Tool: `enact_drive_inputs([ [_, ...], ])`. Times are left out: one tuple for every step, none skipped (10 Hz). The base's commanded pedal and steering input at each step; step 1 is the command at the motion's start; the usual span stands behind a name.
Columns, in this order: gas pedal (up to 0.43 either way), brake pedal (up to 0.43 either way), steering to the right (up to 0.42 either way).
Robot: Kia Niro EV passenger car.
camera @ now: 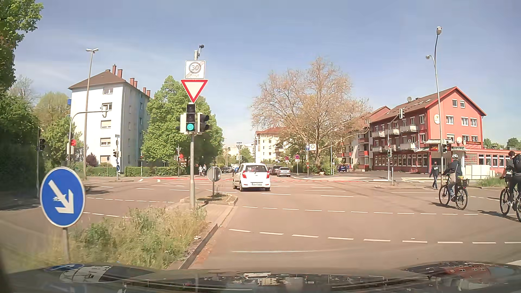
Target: Follow the waypoints while adhering to traffic rules and regulations
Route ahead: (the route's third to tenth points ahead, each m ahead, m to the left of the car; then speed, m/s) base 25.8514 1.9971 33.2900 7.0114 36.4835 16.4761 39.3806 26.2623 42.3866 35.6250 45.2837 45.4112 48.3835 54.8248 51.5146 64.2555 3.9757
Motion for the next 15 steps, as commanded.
enact_drive_inputs([
  [0.118,0.000,0.050],
  [0.118,0.000,0.036],
  [0.118,0.000,0.024],
  [0.118,0.000,0.015],
  [0.118,0.000,0.007],
  [0.118,0.000,0.002],
  [0.110,0.000,-0.001],
  [0.098,0.000,-0.002],
  [0.098,0.000,-0.005],
  [0.098,0.000,-0.007],
  [0.098,0.000,-0.008],
  [0.098,0.000,-0.009],
  [0.098,0.000,-0.011],
  [0.098,0.000,-0.011],
  [0.098,0.000,-0.011],
])
